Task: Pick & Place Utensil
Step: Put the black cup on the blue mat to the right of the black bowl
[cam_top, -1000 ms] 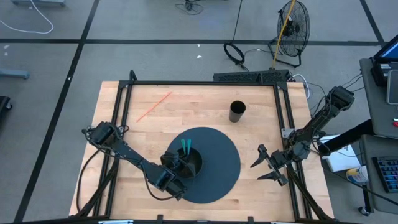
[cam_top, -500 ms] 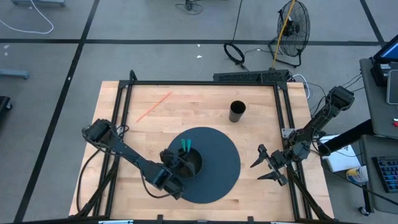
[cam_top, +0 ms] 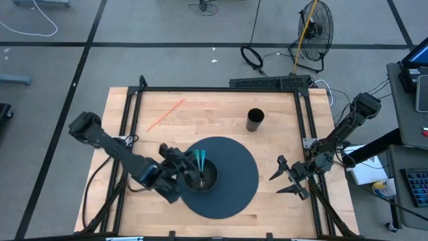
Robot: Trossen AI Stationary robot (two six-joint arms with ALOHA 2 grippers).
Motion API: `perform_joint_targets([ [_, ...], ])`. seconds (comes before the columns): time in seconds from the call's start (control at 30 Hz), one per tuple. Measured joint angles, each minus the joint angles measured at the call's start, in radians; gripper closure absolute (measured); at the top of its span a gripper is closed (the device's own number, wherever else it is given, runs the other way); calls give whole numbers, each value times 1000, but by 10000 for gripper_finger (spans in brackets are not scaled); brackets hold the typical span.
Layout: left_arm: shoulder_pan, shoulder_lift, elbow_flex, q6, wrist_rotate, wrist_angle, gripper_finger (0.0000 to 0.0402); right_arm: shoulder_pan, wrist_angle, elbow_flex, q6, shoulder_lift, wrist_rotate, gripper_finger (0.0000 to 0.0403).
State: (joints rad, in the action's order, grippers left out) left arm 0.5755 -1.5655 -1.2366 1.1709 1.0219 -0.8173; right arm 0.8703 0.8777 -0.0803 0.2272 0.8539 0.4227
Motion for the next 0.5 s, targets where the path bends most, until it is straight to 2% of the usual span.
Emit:
perform_joint_targets([
  [0.17, 0, 78, 0, -19, -20, -125, 339, 0, -1, 0, -3, 0, 27, 152],
  [0.33, 0, 95, 0, -62, -78, -201, 339, -1, -6, 0, -22, 0, 73, 151],
  [0.43, 14, 96, 0, -88, -62, -314, 339, -20, 9, 0, -59, 0, 90, 151],
  [0.5, 25, 96, 0, -61, -13, -413, 339, -47, 21, 0, -84, 0, 105, 151],
])
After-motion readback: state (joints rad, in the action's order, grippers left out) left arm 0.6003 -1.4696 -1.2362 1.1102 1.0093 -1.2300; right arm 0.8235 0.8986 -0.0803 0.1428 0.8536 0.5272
